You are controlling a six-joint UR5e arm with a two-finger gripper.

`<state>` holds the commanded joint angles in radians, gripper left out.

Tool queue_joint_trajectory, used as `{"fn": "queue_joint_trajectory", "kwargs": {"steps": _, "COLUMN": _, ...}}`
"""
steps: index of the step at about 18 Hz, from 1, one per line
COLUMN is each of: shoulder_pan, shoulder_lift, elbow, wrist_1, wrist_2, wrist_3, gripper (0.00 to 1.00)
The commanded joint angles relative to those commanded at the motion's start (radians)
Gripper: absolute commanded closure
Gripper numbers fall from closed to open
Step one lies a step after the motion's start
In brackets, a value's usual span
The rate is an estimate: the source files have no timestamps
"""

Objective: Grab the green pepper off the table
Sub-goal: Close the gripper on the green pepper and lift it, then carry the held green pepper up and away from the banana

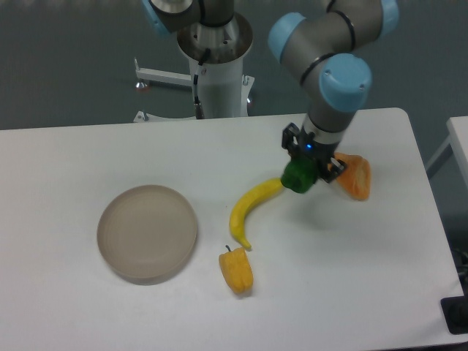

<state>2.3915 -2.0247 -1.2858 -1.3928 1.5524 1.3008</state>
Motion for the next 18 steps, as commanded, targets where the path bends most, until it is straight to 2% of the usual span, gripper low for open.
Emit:
{"fn": "queue_joint_trajectory", "kwargs": {"steps": 3, "shoulder_pan": -0.008, "shoulder_lift": -0.022, "elbow": 0.016, "wrist_1": 0.003, "wrist_2": 0.002, "wrist_3": 0.011, "gripper": 0.82}}
{"fn": "queue_joint_trajectory", "kwargs": {"steps": 8, "shoulder_pan": -0.003, "shoulder_lift": -0.023, "elbow": 0.023, "wrist_1": 0.006, "wrist_2": 0.014, "wrist_3": 0.024, "gripper": 0.82}}
{"fn": "queue_joint_trajectory", "kwargs": {"steps": 12, "shoulder_pan": 0.003, "shoulder_lift": -0.020, "elbow": 0.019, "wrist_1": 0.002, "wrist_2": 0.037, "wrist_3": 0.123, "gripper": 0.82}}
{"fn": "queue_joint_trajectory", "kwargs": {"steps": 18, "shoulder_pan": 0.005, "shoulder_lift": -0.017, "elbow": 0.010, "wrist_1": 0.003, "wrist_2": 0.040, "wrist_3": 0.132, "gripper": 0.82}}
